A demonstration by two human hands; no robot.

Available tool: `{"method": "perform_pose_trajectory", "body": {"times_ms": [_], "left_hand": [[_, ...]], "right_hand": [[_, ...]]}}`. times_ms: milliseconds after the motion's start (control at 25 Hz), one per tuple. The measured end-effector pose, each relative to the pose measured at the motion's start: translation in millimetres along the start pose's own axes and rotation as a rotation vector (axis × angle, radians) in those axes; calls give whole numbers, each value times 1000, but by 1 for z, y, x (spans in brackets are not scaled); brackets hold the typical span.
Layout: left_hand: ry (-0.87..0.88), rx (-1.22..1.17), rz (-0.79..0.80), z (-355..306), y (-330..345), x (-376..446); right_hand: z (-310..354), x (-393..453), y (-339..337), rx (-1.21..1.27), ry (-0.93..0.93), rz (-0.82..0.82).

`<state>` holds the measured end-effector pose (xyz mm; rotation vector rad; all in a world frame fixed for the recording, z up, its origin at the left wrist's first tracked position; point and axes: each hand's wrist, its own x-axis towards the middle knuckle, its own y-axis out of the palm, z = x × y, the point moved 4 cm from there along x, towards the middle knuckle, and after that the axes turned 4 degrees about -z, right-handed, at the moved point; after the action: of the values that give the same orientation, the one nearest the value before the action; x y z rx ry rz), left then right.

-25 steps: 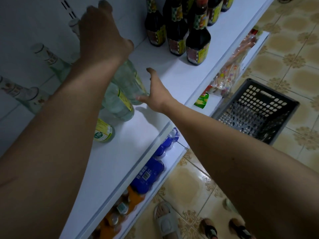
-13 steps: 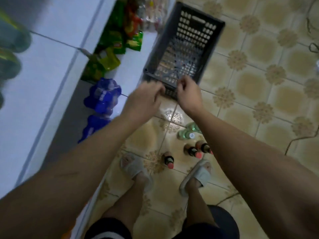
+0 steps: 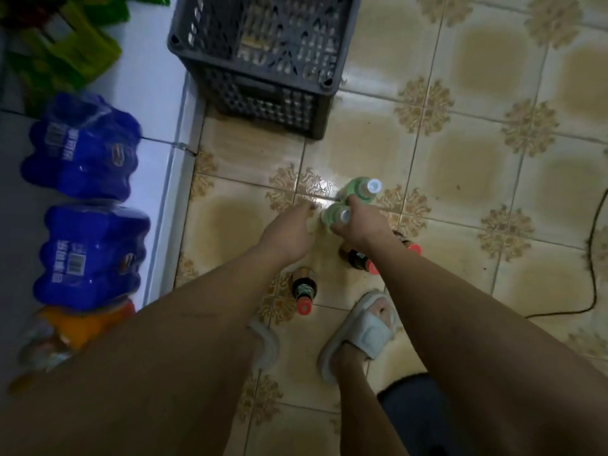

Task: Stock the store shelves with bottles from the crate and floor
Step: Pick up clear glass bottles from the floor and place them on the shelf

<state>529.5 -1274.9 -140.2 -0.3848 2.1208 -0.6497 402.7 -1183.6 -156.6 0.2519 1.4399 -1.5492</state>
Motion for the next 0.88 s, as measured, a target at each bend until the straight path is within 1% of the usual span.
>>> {"method": "perform_pose_trajectory", "body": {"times_ms": [160, 320, 440, 600, 680, 760, 800, 880], "left_hand": [[-11, -32, -30, 12, 17, 0], [-42, -58, -34, 13, -4, -25], [-52, -141, -61, -2, -40, -50], [44, -416, -101, -37, -93, -89], [100, -480, -131, -41, -111, -103], [96, -538, -186, -36, -130, -110], [71, -537, -223, -29, -141, -115], [34, -419, -299, -17, -167, -128]], "right_hand": [[-1, 9, 13, 0, -89, -105], [21, -11, -18, -18, -176, -118], [62, -45, -65, -54, -278, -93], [137, -109, -125, -161, -460, -31], [169, -137, -144, -125, -500, -9], [198, -160, -157, -70, -519, -26], [214, -170, -161, -75, -539, -28], [243, -190, -163, -115, -582, -23]]}}
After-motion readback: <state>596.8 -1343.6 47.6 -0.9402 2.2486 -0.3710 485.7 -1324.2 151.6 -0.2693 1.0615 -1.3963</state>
